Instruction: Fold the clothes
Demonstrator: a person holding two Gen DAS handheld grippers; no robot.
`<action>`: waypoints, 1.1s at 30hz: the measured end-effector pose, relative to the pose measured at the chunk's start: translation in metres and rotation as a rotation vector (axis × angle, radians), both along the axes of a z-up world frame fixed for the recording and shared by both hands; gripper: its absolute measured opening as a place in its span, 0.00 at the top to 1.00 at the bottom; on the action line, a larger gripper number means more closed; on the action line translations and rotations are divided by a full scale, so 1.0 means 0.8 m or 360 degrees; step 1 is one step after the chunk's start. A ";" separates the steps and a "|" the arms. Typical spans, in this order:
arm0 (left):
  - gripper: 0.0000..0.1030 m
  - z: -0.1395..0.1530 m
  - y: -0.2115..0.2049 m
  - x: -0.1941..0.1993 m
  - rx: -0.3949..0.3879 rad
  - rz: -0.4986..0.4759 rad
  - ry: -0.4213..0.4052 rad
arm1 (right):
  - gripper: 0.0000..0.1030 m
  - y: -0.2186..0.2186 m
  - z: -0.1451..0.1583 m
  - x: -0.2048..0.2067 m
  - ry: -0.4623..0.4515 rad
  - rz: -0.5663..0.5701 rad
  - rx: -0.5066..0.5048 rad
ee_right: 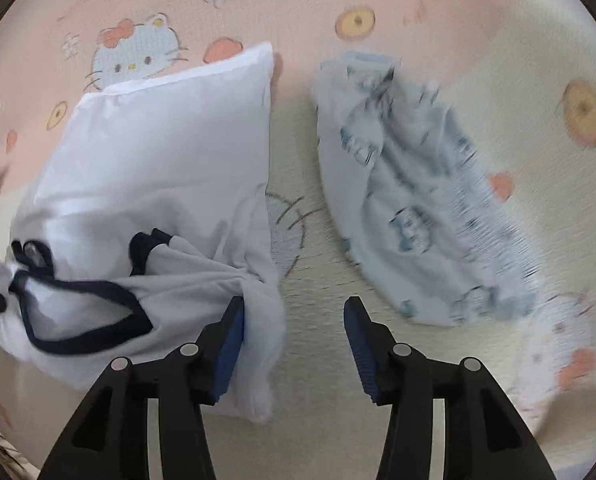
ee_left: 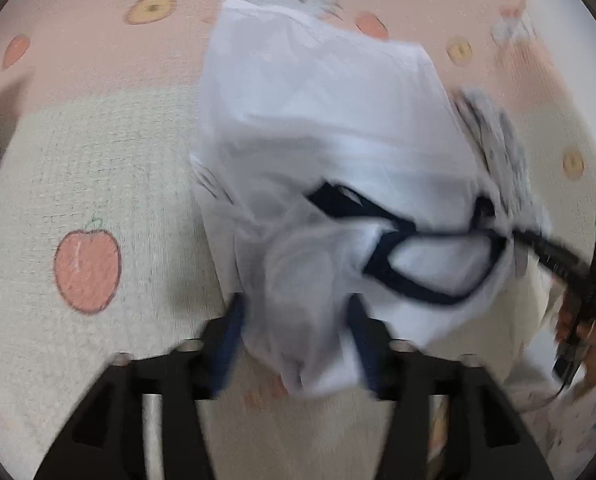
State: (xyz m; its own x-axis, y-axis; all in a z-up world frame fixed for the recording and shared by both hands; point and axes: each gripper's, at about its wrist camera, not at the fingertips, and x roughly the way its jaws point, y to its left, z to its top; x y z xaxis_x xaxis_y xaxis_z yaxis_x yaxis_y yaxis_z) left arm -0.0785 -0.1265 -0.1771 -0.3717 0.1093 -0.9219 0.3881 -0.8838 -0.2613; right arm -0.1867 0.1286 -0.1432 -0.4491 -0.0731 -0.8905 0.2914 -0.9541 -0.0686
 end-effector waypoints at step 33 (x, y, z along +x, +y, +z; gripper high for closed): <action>0.37 -0.017 0.164 0.005 -0.1244 -0.0949 -0.0115 | 0.38 -0.096 -0.014 0.137 0.0261 0.1038 0.1023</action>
State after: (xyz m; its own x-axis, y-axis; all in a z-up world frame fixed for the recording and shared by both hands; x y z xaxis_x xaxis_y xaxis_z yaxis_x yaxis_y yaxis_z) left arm -0.0745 0.0044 -0.1909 -0.3935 -0.3891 -0.8329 -0.1852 -0.8539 0.4864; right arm -0.0769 0.0520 -0.1544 -0.6167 0.1300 -0.7764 0.6966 -0.3692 -0.6152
